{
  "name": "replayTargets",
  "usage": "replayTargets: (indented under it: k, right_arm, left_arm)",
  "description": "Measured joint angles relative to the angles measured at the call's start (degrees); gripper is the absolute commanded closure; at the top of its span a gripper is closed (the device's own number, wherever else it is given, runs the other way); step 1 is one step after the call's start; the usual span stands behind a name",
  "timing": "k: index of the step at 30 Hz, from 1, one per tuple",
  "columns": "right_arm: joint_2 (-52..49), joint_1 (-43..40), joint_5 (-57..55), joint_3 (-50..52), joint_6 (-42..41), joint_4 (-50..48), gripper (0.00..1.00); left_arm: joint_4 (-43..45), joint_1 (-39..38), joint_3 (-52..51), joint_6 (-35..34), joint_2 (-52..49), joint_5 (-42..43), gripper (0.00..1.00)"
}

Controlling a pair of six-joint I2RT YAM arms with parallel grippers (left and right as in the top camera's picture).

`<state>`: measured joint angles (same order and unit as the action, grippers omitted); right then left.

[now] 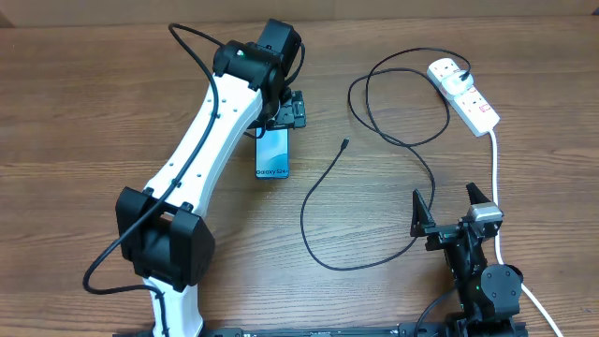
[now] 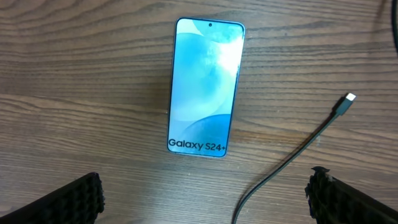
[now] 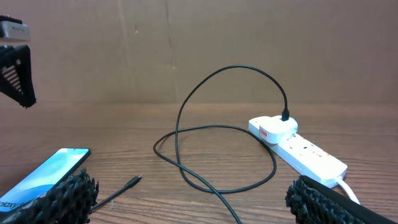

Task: Plug charger to phone and switch on socket
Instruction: 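Lower the left gripper onto the phone's top edge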

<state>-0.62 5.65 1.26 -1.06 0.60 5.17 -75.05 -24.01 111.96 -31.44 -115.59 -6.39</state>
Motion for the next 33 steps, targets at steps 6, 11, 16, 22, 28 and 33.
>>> replayTargets:
  k: [6,11,16,22,28,33]
  right_arm:
    - [0.00,0.00,0.00,0.00,0.00,0.04,0.00]
    - [0.00,0.00,0.00,0.00,-0.02,-0.02,0.00]
    - [0.00,0.00,0.00,0.00,0.00,0.00,0.00]
    - [0.00,0.00,-0.02,0.00,-0.02,-0.02,0.00]
    - [0.00,0.00,-0.02,0.00,0.02,-0.02,0.00]
    - [0.00,0.02,-0.02,0.00,0.00,0.00,0.00]
  left_arm:
    - [2.10,0.68,0.00,1.57,-3.39,0.02,0.00]
    - [2.86,3.48,0.00,1.73,-6.82,0.44,0.00]
    - [3.34,5.14,0.00,1.81,-9.07,2.34,0.00]
    - [6.03,5.14,-0.02,7.58,-12.48,8.44,0.00]
    - [6.14,5.14,0.00,9.64,-15.89,9.44,0.00]
    - [6.14,5.14,0.00,10.36,-17.55,9.46,0.00]
